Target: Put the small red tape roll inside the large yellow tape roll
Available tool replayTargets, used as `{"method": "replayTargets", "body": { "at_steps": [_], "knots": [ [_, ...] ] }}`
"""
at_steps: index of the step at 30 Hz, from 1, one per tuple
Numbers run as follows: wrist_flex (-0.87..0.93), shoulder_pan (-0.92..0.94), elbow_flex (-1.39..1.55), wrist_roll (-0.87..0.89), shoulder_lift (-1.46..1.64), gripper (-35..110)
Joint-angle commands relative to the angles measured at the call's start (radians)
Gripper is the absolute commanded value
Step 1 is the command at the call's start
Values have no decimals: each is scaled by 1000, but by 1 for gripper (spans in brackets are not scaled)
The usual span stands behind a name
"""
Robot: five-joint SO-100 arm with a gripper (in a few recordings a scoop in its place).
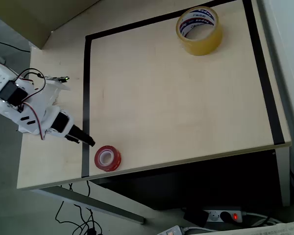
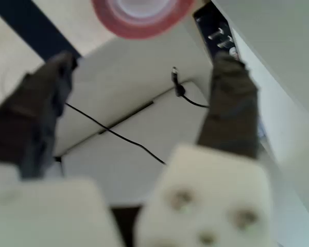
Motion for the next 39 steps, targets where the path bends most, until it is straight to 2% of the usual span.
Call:
{"method": "replayTargets", "body": {
  "at_steps": [1,6,12,31,36,39],
  "knots": [
    [40,25,17,-15,86,28],
    [31,31,120,0,124,27],
    [-95,92,202,-2,17,27],
    [-296,126,124,-31,-238,27],
    [-314,120,95,-38,-265,28],
    [-238,112,69,-38,-196,28]
  ]
}}
